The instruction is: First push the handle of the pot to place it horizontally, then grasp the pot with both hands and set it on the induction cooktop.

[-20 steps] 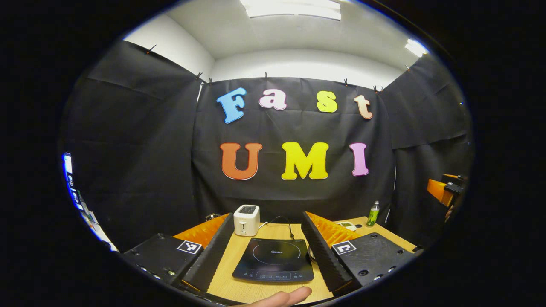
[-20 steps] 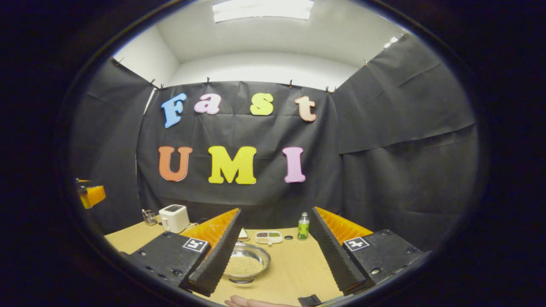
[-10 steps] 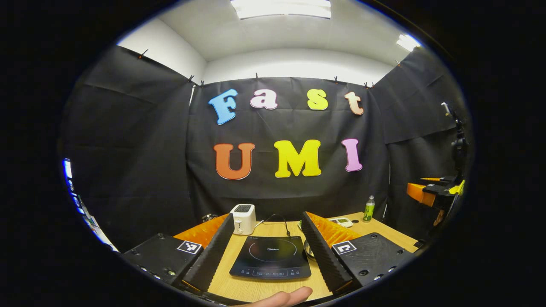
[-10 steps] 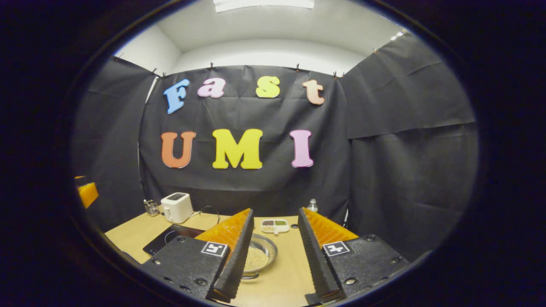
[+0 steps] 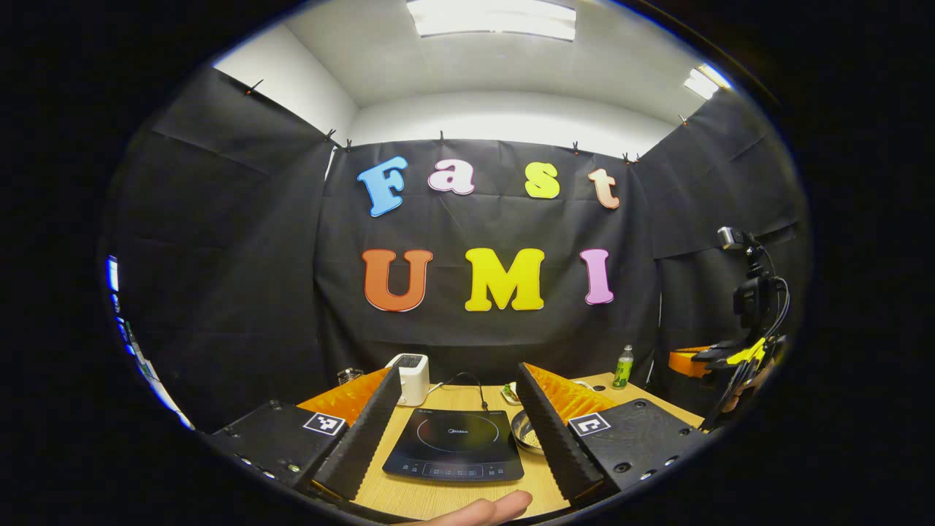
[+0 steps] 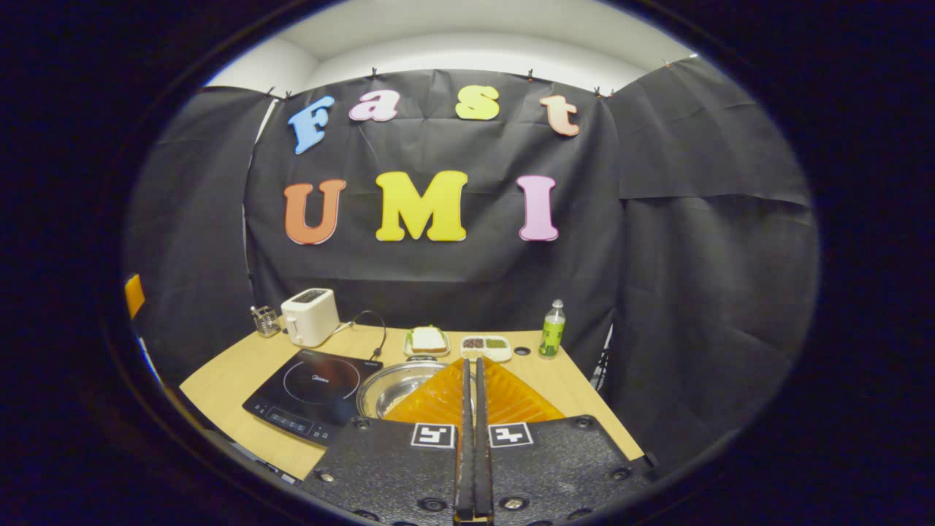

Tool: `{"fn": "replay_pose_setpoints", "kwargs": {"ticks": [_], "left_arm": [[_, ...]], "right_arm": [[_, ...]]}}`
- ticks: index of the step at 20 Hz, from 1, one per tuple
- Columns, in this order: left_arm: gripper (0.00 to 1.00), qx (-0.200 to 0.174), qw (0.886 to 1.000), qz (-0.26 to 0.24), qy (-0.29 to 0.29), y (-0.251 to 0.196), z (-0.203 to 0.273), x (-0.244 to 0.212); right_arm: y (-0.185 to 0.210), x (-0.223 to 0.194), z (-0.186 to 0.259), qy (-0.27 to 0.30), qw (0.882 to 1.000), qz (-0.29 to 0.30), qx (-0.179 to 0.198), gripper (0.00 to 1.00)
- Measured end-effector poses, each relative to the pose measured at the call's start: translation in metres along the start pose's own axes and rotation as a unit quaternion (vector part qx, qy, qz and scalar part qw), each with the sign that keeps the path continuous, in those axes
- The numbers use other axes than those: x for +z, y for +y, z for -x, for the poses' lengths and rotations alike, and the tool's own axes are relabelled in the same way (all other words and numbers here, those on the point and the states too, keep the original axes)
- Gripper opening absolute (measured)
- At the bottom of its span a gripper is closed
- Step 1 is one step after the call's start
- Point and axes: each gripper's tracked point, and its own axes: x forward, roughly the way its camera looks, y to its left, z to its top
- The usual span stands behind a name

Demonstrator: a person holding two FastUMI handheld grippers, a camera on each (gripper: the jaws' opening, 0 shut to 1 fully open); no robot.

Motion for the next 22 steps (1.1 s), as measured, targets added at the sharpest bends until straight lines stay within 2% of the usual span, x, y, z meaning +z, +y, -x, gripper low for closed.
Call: {"fn": "replay_pose_setpoints", "kwargs": {"ticks": [2,4,7,10,13,14,15,18,19,22], "left_arm": [[0.95,-0.003,1.0,0.004,-0.004,0.002,0.003,-0.001],[0.95,-0.012,1.0,0.007,-0.017,0.004,0.006,0.003],[0.95,-0.015,1.0,0.012,-0.007,0.01,0.01,-0.011],[0.95,-0.015,1.0,0.009,0.002,0.016,0.012,-0.018],[0.95,-0.014,1.0,0.002,0.006,0.019,0.017,-0.025],[0.95,-0.015,1.0,0.001,0.005,0.02,0.017,-0.027],[0.95,-0.015,1.0,0.001,0.006,0.022,0.017,-0.028],[0.95,-0.014,1.0,0.005,0.006,0.025,0.016,-0.028],[0.95,-0.014,1.0,0.005,0.007,0.026,0.017,-0.028],[0.95,-0.019,1.0,0.002,0.005,0.024,0.016,-0.026]], "right_arm": [[0.024,-0.014,-0.015,0.027,0.999,0.007,0.045,0.04],[0.036,-0.039,-0.032,0.066,0.996,0.01,0.059,0.04],[0.06,-0.074,-0.054,0.12,0.989,0.018,0.079,0.04],[0.087,-0.116,-0.076,0.191,0.976,0.023,0.104,0.04],[0.1,-0.162,-0.086,0.253,0.96,0.023,0.113,0.04],[0.107,-0.173,-0.088,0.265,0.957,0.024,0.118,0.01],[0.11,-0.182,-0.092,0.274,0.954,0.025,0.121,0.04],[0.117,-0.203,-0.101,0.304,0.945,0.013,0.124,0.04],[0.113,-0.21,-0.102,0.313,0.942,0.011,0.118,0.01],[0.113,-0.217,-0.105,0.323,0.938,-0.011,0.126,0.0]]}}
